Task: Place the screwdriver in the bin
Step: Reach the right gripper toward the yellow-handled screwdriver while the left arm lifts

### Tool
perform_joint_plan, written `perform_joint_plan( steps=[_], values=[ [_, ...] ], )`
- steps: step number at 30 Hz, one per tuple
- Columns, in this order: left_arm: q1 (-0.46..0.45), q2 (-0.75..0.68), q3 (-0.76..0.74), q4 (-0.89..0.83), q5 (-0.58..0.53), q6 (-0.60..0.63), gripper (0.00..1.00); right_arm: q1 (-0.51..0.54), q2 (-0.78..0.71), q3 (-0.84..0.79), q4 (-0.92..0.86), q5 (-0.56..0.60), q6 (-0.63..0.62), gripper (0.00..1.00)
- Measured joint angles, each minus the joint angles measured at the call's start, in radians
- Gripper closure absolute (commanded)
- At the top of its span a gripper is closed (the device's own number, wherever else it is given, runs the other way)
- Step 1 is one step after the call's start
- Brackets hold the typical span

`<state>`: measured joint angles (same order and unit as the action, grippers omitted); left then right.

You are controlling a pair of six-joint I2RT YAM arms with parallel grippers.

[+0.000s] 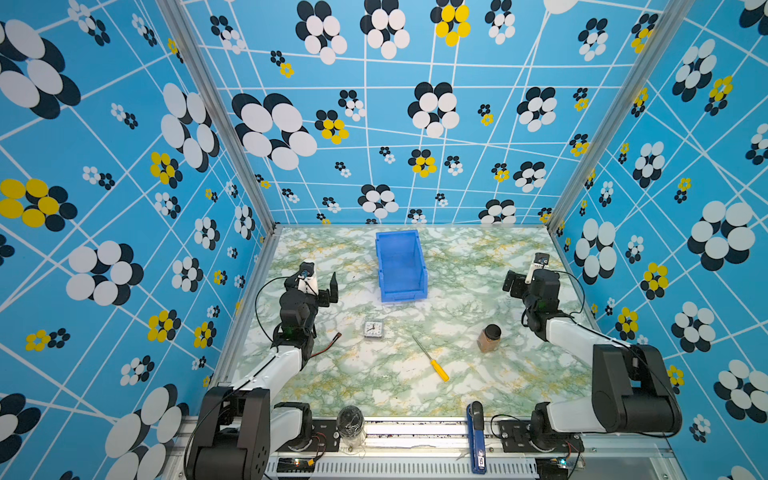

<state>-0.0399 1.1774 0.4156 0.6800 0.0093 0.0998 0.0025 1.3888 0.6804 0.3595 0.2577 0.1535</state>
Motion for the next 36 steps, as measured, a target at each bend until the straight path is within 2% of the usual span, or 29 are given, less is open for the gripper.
perform_joint_plan(
  steps=[2,5,8,11,14,19,24,28,31,36],
  values=[
    [0.0,-0.002,0.048,-0.122,-0.006,0.022,0.01,0.0,-0.049,0.091,-0.156,0.014,0.084,0.01],
    [0.0,-0.01,0.136,-0.318,-0.006,0.061,0.01,-0.004,-0.153,0.202,-0.332,-0.069,0.158,0.01],
    [0.0,-0.024,0.242,-0.523,0.001,0.09,0.01,0.0,-0.3,0.199,-0.399,-0.19,0.203,0.01],
    [0.0,-0.024,0.356,-0.716,0.019,0.107,0.01,0.045,-0.39,0.216,-0.524,-0.242,0.225,0.01],
    [0.0,-0.016,0.452,-0.871,0.033,0.107,0.01,0.164,-0.414,0.241,-0.658,-0.253,0.229,0.04],
    [-0.002,0.034,0.596,-1.072,0.078,0.092,0.01,0.431,-0.423,0.272,-0.881,-0.224,0.233,0.12],
    [-0.003,0.061,0.69,-1.201,0.176,0.08,0.01,0.682,-0.407,0.311,-1.036,-0.192,0.27,0.19],
    [-0.008,0.06,0.708,-1.253,0.26,0.074,0.01,0.877,-0.329,0.303,-1.093,-0.18,0.32,0.24],
    [-0.023,0.06,0.71,-1.294,0.315,0.073,0.01,0.968,-0.254,0.267,-1.091,-0.183,0.357,0.28],
    [-0.065,0.059,0.729,-1.358,0.399,0.086,0.01,1.011,-0.166,0.193,-1.077,-0.186,0.397,0.33]
  ],
)
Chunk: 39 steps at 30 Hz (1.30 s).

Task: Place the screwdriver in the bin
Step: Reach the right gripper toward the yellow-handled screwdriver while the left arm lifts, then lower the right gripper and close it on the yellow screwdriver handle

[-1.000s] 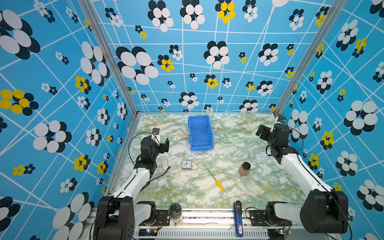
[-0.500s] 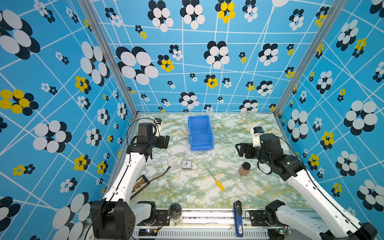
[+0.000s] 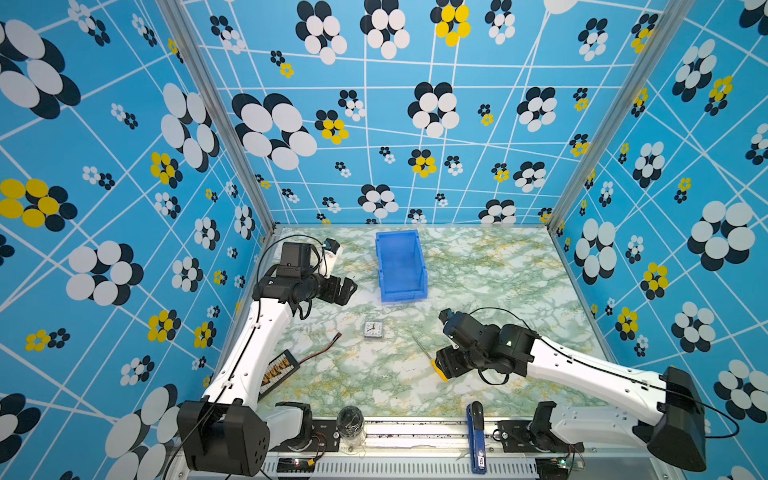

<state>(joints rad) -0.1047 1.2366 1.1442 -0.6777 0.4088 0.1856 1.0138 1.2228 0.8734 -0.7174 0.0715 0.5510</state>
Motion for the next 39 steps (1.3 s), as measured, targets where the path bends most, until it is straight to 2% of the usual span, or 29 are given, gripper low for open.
perform_joint_plan(
  steps=[8,12,23,39],
  values=[
    [-0.079,-0.023,0.017,-0.062,0.041,0.015,0.01,0.0,0.115,-0.045,0.065,0.001,0.014,0.39],
    [-0.087,-0.024,0.035,-0.084,0.061,0.026,0.01,0.0,0.199,-0.045,0.099,0.0,0.014,0.44],
    [-0.09,-0.035,0.036,-0.105,0.074,0.026,0.01,0.0,0.314,-0.04,0.143,0.0,0.01,0.48],
    [-0.093,-0.035,0.043,-0.11,0.077,0.026,0.01,0.0,0.361,-0.023,0.153,0.005,0.002,0.64]
  ],
)
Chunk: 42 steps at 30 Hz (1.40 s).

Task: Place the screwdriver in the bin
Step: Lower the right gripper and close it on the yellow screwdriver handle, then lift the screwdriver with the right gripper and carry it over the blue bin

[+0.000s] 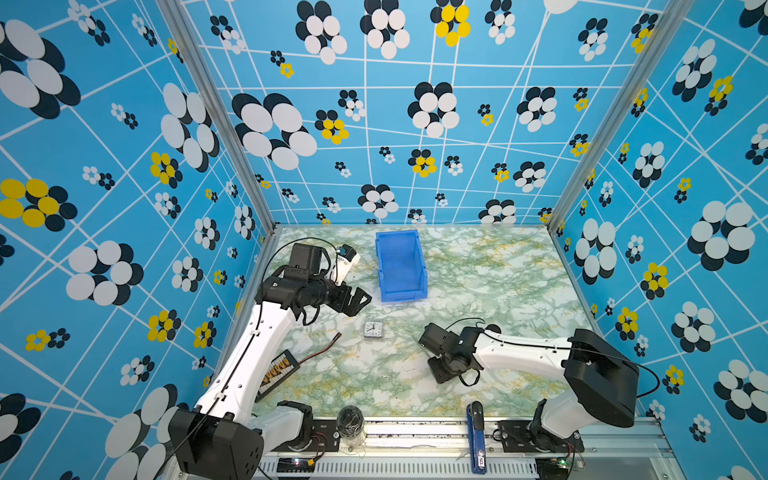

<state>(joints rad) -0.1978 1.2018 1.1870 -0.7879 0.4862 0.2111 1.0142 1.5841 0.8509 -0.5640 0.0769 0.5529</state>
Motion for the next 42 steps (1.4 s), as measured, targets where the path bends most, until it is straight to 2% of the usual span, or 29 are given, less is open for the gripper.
perform_joint_plan(
  steps=[2,15,29,42],
  values=[
    [-0.001,0.0,0.006,-0.002,0.001,0.0,0.01,0.0,0.003,0.003,0.0,0.001,-0.003,0.69],
    [-0.015,0.0,0.013,-0.021,0.0,0.019,0.01,0.0,0.01,0.01,0.0,0.011,-0.037,0.81],
    [-0.021,0.0,0.012,-0.007,-0.025,0.005,0.01,0.0,0.01,0.029,-0.028,0.008,-0.058,0.83],
    [-0.021,0.0,-0.036,0.042,-0.166,-0.016,0.01,-0.034,0.001,0.286,-0.185,-0.018,-0.144,0.83]
  ],
)
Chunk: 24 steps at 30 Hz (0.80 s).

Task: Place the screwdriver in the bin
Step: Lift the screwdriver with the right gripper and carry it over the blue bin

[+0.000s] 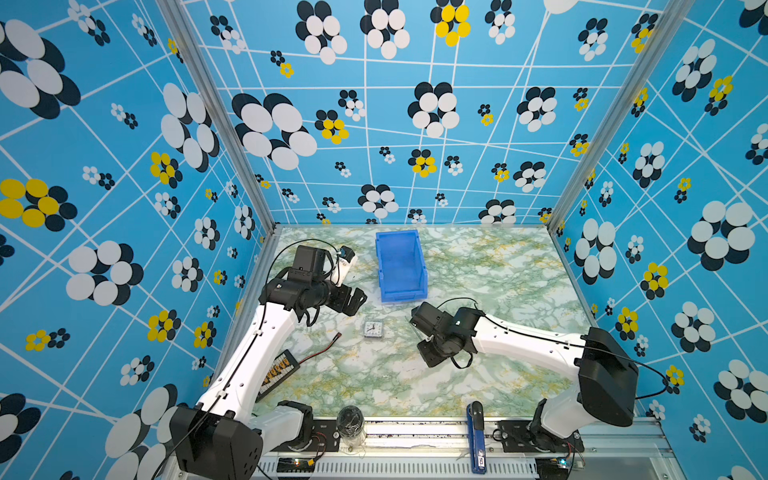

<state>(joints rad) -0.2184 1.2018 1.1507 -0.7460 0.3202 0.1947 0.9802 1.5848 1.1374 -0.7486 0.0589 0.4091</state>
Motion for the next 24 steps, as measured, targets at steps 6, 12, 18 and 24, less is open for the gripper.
perform_joint_plan(
  steps=[6,12,18,24],
  values=[
    [-0.005,-0.008,-0.006,-0.003,0.029,0.041,0.01,-0.102,0.042,0.192,-0.062,-0.044,-0.052,0.81],
    [-0.013,-0.048,-0.026,-0.051,0.069,0.108,0.01,-0.191,0.209,0.461,-0.11,-0.066,-0.108,0.82],
    [-0.02,-0.087,-0.033,-0.106,0.076,0.174,0.01,-0.28,0.434,0.742,-0.141,-0.073,-0.141,0.82],
    [-0.039,-0.091,-0.059,-0.127,0.077,0.203,0.01,-0.315,0.654,1.016,-0.169,-0.072,-0.148,0.82]
  ],
)
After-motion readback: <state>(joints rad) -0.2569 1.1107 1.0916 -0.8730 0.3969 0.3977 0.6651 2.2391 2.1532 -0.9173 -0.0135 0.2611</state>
